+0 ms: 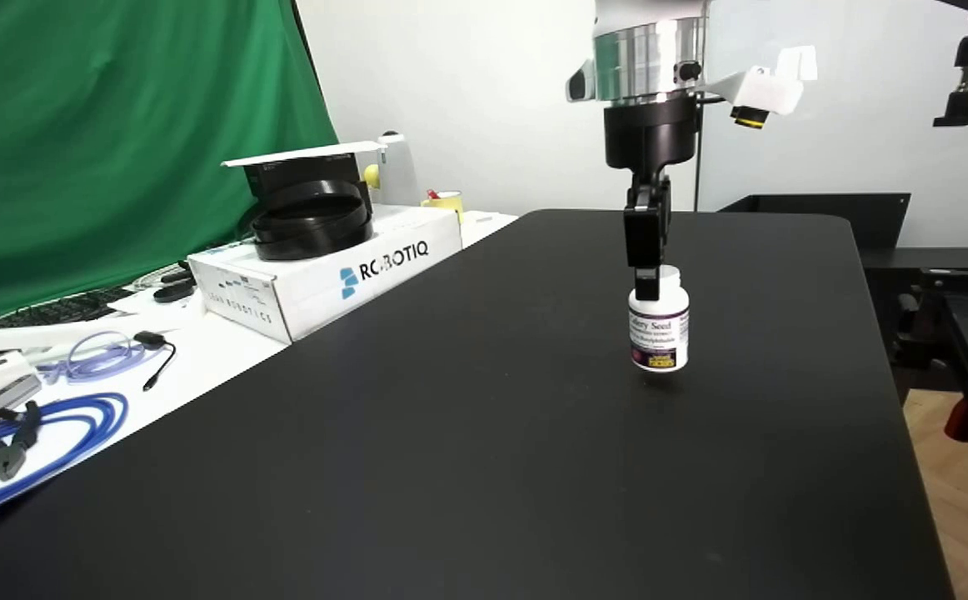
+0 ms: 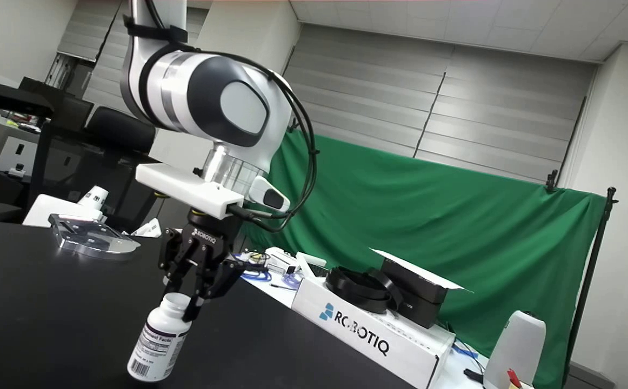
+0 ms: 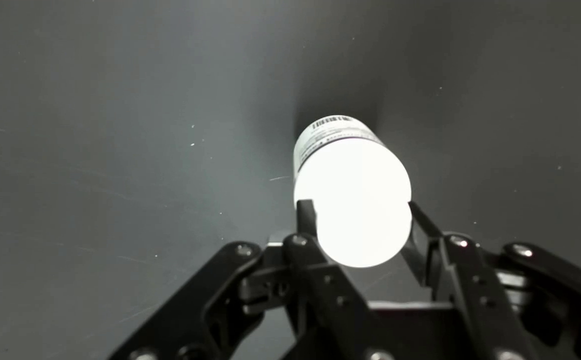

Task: Move the bottle backward

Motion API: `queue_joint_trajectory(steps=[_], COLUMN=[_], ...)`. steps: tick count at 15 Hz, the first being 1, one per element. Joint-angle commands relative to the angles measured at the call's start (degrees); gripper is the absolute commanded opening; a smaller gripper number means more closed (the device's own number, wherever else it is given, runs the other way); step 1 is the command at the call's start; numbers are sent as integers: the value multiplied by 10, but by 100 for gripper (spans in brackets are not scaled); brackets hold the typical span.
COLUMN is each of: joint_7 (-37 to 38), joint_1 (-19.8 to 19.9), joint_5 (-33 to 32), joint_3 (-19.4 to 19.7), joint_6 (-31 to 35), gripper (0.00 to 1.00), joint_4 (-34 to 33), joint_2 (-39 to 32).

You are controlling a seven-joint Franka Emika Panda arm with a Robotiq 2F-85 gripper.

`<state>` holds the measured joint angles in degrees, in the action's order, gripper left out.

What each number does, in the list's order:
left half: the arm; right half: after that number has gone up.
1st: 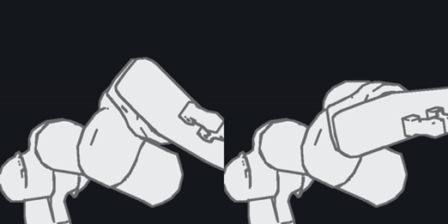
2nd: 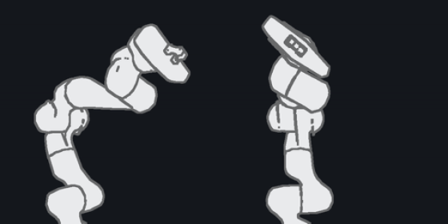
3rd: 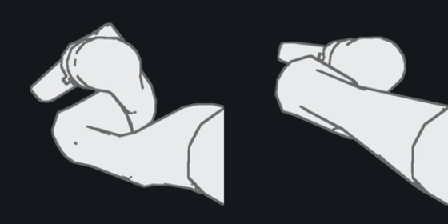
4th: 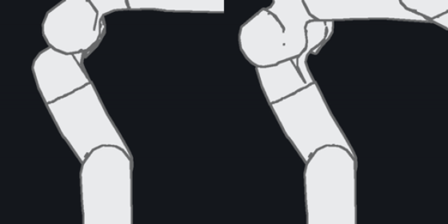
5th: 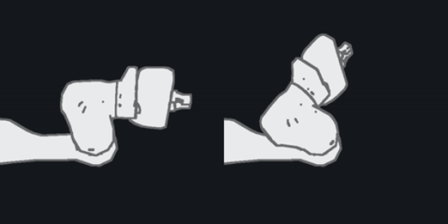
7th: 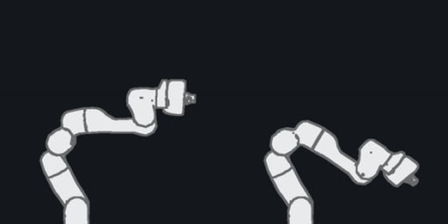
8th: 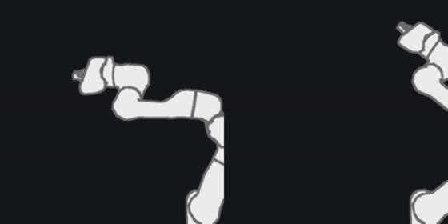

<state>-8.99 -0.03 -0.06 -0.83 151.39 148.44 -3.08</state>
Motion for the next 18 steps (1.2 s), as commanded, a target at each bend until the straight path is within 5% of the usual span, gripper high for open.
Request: queue_joint_trajectory(steps=[1,7,8,14,18], joint_7=[6,10,4,-23,-12], joint_1=[3,2,2,2,-2], joint_5=[-16,-34,-32,14,-3], joint_3=[6,10,8,2,5], joint_6=[22,27,12,-148,-235], gripper=[19,19,69,100,100], joint_4=[8,3,-1,-58,-99], joint_2=[-6,-30,-27,57,93])
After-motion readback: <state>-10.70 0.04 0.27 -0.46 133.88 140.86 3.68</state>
